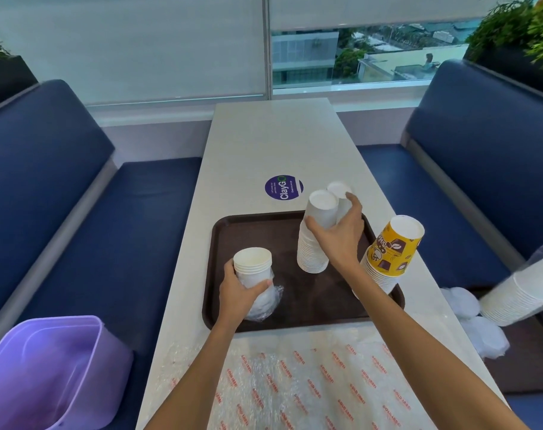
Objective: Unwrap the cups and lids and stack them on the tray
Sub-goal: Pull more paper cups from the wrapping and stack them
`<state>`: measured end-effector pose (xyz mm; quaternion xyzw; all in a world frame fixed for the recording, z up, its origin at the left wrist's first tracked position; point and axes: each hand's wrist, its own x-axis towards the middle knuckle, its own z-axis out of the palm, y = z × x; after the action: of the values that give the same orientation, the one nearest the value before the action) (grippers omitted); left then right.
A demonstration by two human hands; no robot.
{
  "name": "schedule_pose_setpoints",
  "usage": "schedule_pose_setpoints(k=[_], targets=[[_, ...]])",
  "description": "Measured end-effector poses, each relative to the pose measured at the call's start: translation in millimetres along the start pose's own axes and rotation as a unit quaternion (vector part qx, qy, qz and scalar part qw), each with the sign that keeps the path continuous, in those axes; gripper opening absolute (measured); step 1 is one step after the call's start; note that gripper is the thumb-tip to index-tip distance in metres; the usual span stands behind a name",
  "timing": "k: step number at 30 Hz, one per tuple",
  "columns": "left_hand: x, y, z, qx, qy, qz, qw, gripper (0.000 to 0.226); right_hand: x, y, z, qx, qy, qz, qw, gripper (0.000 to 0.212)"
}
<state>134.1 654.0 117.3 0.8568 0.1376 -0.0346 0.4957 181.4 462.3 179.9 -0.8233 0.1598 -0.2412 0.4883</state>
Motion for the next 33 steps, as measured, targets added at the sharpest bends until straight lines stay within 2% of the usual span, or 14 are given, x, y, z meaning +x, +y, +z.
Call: schedule_pose_setpoints(k=[2,4,5,7,9,11,15,17,22,26,33], targets=[[0.4,-0.7,0.1,0.004,0.002,-0.002,1.0,0.09,-7.5,-10.3,0.0,0.012,0.077,-0.06,0.995,0.082],[0.5,-0.6,0.4,0.006,0.004,-0.003,1.0,0.09,-17.3,-24.0,-0.1,0.042,0.103,-0.154,0.982,0.069],[0.5,-0.4,0.5,0.005,0.005,-0.004,1.0,0.09,-22.9,-30.5,0.8,0.057,0.088,-0.199,0.974,0.06],[-0.2,-0.2,0.7,-0.005,0.005,-0.004,1.0,0.09,-34.4,-36.6,6.6,0.09,0.001,-0.251,0.964,0.042],[-1.4,-0.3,0.3,-0.021,0.004,0.001,1.0,0.088,-45.2,-37.2,15.8,0.107,-0.118,-0.221,0.962,0.032],[-2.6,0.0,-0.1,-0.025,0.005,-0.003,1.0,0.086,-53.5,-30.9,29.0,0.091,-0.205,-0.16,0.961,0.034],[-1.0,0.9,1.8,-0.007,0.014,-0.025,1.0,0.086,-57.5,-11.3,48.4,0.047,-0.348,-0.014,0.936,0.074],[-0.7,0.7,2.4,0.007,0.018,-0.031,0.999,0.085,-57.7,-2.4,54.7,0.038,-0.398,0.034,0.916,0.084],[-2.0,1.8,1.7,-0.02,0.024,-0.027,0.999,0.077,-56.7,5.2,64.9,0.026,-0.407,0.048,0.912,0.08],[-2.1,-4.6,-2.3,-0.082,-0.003,0.01,0.997,0.064,-51.7,4.7,67.5,0.026,-0.419,0.059,0.906,0.074],[0.7,-5.2,-0.4,-0.085,-0.004,0.018,0.996,0.063,-50.6,6.0,72.0,0.091,-0.427,0.126,0.891,0.064]])
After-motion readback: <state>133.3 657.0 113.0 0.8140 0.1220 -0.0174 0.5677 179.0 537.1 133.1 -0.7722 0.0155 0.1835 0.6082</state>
